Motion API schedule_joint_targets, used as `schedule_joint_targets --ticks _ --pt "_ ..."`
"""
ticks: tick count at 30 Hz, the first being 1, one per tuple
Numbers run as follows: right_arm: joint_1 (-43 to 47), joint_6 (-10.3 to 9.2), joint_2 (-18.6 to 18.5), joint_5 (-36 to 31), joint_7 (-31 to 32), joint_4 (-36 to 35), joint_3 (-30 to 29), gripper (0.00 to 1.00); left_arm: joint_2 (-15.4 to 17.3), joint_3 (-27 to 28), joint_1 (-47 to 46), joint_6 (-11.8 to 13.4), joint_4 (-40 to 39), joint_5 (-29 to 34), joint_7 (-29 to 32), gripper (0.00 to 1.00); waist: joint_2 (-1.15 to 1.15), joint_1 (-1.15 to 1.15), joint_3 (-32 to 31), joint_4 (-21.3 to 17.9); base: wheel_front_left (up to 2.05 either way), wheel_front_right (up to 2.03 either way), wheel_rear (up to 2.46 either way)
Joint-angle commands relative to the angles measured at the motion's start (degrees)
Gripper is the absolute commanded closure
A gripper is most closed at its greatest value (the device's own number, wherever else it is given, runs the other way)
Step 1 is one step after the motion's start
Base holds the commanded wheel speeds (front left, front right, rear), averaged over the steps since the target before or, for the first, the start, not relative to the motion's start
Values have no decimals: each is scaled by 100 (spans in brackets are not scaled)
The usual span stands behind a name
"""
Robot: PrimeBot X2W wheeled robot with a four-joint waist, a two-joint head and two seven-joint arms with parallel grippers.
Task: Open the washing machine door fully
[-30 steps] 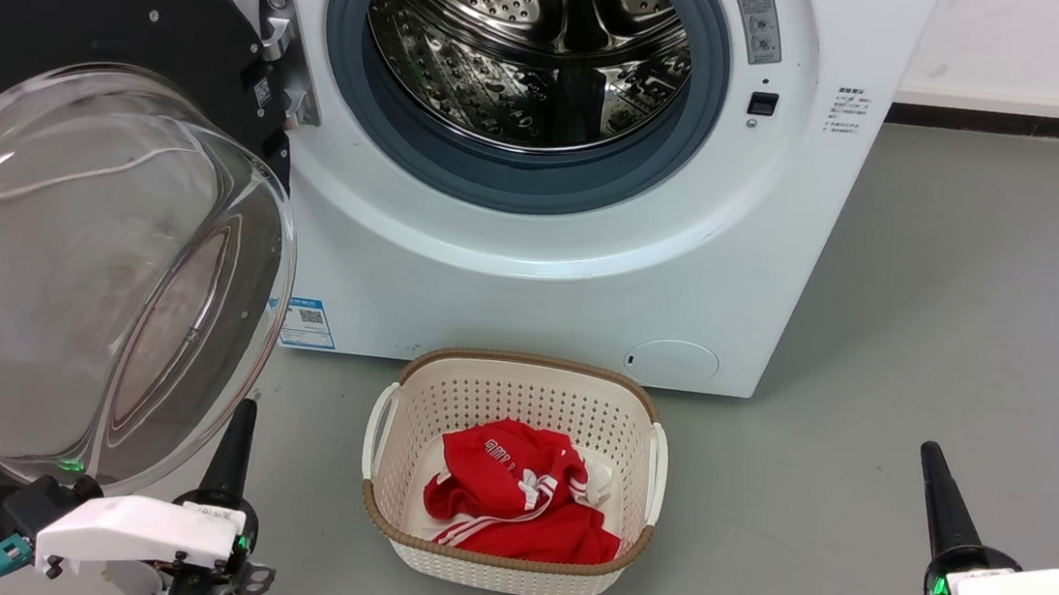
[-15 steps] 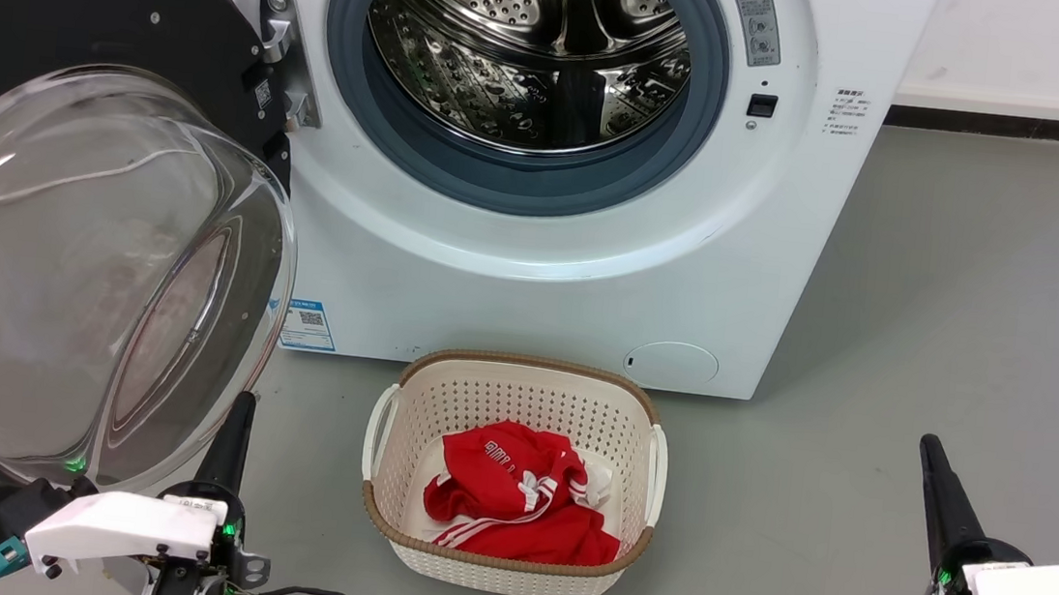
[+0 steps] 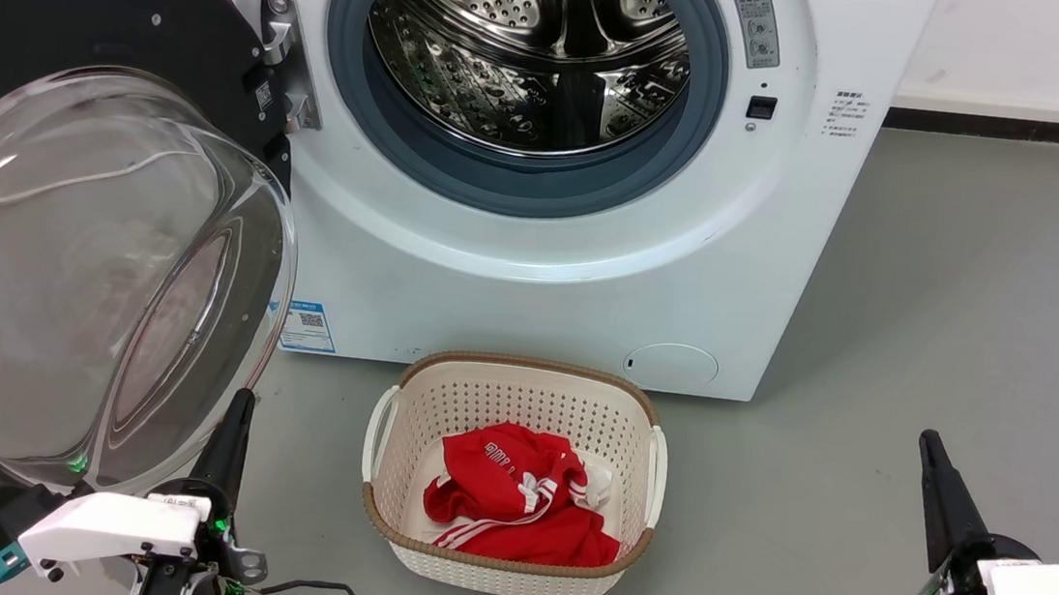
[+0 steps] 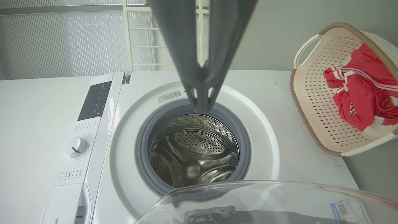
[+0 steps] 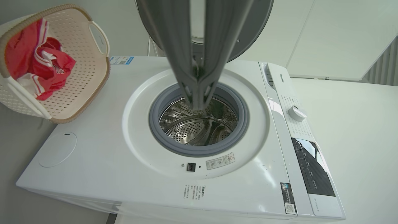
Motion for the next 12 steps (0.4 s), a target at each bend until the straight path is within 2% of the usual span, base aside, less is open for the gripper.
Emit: schedule_joint_targets --ticks 1,12 --pt "-120 0 -16 134 35 15 -15 100 0 28 -109 -53 12 -141 48 100 0 0 -2 0 0 0 0" --pt "-148 0 -12 585 146 62 -37 100 -1 80 -119 -102 60 -598 156 100 0 0 -16 1 0 0 0"
